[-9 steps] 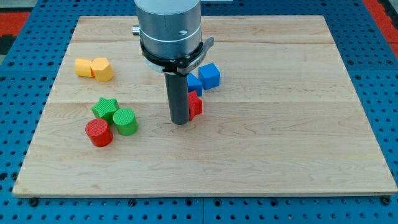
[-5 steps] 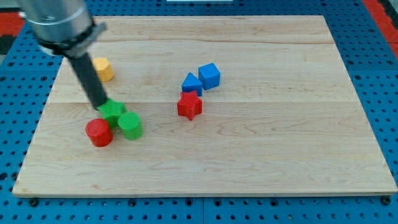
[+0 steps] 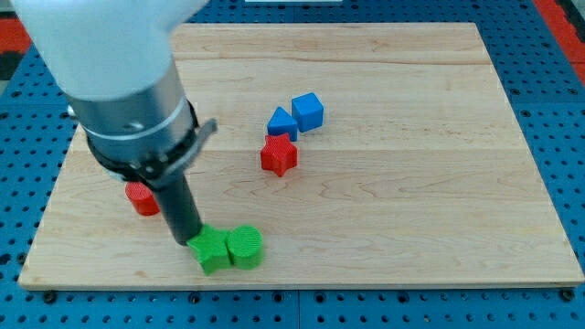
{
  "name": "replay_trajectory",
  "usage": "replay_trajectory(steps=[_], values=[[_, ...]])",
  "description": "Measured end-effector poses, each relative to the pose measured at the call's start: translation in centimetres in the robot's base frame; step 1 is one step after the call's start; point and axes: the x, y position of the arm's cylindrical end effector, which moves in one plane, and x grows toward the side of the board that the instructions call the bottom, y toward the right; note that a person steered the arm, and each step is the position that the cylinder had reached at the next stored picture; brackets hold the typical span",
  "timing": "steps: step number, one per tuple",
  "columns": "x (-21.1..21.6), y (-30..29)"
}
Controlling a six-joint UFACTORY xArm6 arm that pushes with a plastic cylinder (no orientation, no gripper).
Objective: Move the green blocks to the bottom center
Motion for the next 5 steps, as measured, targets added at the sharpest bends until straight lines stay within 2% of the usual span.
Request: replay_trajectory(steps=[1,2,5], values=[[0.0,-1.4],[2.3,-7.0],[2.7,11.1]])
